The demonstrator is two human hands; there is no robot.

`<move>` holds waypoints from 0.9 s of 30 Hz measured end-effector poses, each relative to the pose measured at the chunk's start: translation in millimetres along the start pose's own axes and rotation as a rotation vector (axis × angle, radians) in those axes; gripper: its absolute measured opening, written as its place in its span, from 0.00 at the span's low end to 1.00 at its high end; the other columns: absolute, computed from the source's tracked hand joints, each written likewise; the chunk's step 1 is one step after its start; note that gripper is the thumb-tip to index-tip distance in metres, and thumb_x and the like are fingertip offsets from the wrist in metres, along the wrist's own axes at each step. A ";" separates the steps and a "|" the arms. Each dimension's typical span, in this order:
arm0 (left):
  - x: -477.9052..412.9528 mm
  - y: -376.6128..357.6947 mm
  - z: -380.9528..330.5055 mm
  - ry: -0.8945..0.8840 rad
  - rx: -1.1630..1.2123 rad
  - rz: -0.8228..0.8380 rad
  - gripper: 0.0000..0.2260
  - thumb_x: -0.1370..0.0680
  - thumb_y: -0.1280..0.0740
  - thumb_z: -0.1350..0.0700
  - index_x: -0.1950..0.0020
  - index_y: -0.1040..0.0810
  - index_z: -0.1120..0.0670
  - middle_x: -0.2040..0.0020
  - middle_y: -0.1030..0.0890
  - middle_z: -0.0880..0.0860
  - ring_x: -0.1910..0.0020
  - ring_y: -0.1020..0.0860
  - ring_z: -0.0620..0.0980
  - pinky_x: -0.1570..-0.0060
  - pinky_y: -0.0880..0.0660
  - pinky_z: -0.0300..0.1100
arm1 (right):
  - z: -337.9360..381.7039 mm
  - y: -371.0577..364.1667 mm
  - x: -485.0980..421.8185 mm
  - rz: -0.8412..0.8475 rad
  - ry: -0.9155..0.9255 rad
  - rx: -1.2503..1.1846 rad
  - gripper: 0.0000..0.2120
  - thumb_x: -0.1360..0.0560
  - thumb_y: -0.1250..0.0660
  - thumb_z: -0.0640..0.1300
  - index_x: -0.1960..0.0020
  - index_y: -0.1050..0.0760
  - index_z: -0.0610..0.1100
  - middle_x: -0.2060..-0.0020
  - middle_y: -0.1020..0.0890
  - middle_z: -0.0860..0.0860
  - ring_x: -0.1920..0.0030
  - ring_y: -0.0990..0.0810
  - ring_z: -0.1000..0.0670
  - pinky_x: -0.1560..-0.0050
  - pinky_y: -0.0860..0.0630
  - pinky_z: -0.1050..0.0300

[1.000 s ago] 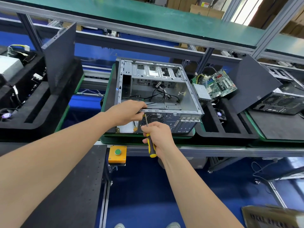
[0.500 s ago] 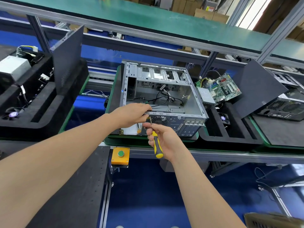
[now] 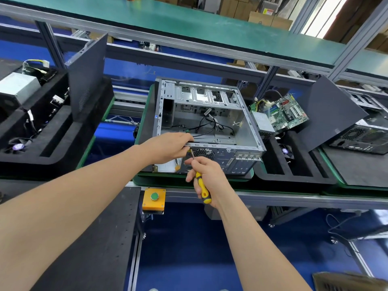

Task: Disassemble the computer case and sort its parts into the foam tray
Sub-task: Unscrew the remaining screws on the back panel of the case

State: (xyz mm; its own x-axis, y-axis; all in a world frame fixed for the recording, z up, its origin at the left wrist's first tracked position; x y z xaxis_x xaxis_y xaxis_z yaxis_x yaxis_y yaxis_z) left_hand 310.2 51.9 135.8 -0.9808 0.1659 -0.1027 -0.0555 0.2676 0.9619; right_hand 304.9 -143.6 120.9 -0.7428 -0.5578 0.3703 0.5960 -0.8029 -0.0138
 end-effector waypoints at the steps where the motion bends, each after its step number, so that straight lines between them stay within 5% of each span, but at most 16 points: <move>1: -0.2 -0.1 0.1 0.002 0.000 0.004 0.17 0.15 0.45 0.49 0.29 0.31 0.53 0.36 0.22 0.51 0.44 0.23 0.50 0.51 0.31 0.43 | 4.3 -0.8 1.7 -0.084 0.052 0.208 0.11 0.14 0.42 0.45 0.43 0.21 0.46 0.65 0.16 0.45 0.77 0.28 0.47 0.77 0.29 0.56; 5: 0.3 -0.6 -1.5 -0.007 -0.017 0.017 0.16 0.15 0.45 0.48 0.29 0.31 0.53 0.37 0.22 0.51 0.44 0.22 0.50 0.46 0.25 0.48 | 12.7 -14.0 3.6 -0.445 0.215 1.065 0.07 0.15 0.41 0.49 0.49 0.27 0.49 0.60 0.19 0.49 0.61 0.26 0.43 0.62 0.31 0.50; 8: 1.4 0.1 -2.3 -0.013 -0.027 0.016 0.16 0.14 0.45 0.48 0.30 0.31 0.53 0.37 0.22 0.50 0.45 0.22 0.50 0.45 0.24 0.49 | 7.3 -20.4 2.6 -0.514 0.246 1.074 0.07 0.15 0.41 0.49 0.48 0.26 0.49 0.58 0.19 0.47 0.60 0.25 0.43 0.62 0.33 0.51; 11: 2.1 1.6 -2.9 -0.014 -0.024 0.010 0.16 0.15 0.45 0.49 0.30 0.31 0.54 0.38 0.21 0.51 0.45 0.22 0.51 0.46 0.23 0.51 | 5.4 -12.0 1.5 -0.401 0.218 0.761 0.11 0.17 0.40 0.50 0.52 0.21 0.49 0.63 0.17 0.49 0.65 0.23 0.49 0.67 0.29 0.54; 15: 2.2 2.7 -3.9 -0.016 -0.014 -0.008 0.16 0.15 0.44 0.50 0.30 0.30 0.54 0.38 0.21 0.51 0.45 0.22 0.50 0.48 0.25 0.46 | 4.4 -1.4 -6.4 -0.188 -0.082 0.105 0.16 0.19 0.40 0.43 0.53 0.14 0.41 0.69 0.20 0.47 0.77 0.29 0.47 0.73 0.30 0.55; 22: 1.9 2.4 -3.4 -0.016 -0.007 0.001 0.16 0.15 0.44 0.50 0.30 0.30 0.54 0.39 0.22 0.51 0.46 0.23 0.50 0.47 0.25 0.48 | -3.3 7.7 -5.5 0.222 -0.260 -0.702 0.09 0.18 0.36 0.41 0.46 0.19 0.37 0.63 0.20 0.48 0.78 0.28 0.54 0.79 0.32 0.63; 25: 1.5 1.2 -2.8 -0.016 -0.006 -0.016 0.15 0.15 0.44 0.50 0.31 0.30 0.54 0.40 0.21 0.50 0.49 0.24 0.48 0.51 0.28 0.44 | -8.8 0.6 -5.0 0.406 -0.361 -1.182 0.11 0.16 0.41 0.41 0.47 0.23 0.35 0.68 0.23 0.48 0.83 0.31 0.55 0.83 0.36 0.64; 27: 1.0 0.2 -2.3 -0.016 -0.010 -0.027 0.15 0.15 0.44 0.50 0.32 0.29 0.53 0.41 0.21 0.50 0.51 0.25 0.47 0.54 0.31 0.42 | -10.4 -3.5 -5.2 0.441 -0.338 -1.254 0.12 0.15 0.43 0.41 0.48 0.23 0.35 0.71 0.26 0.50 0.83 0.32 0.54 0.83 0.38 0.63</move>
State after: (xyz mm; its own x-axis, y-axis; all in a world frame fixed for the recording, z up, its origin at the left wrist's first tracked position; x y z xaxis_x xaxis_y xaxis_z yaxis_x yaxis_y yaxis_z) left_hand 308.8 50.0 136.5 -0.9759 0.1735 -0.1321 -0.0835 0.2623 0.9614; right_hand 303.5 -140.0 109.4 -0.3475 -0.8812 0.3206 -0.0458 -0.3255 -0.9444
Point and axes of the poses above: each hand's wrist, its own x-axis away from the middle knuckle, its own y-axis out of the back of the hand, z = x × y, the point moved 2 cm from there along -x, towards the middle knuckle
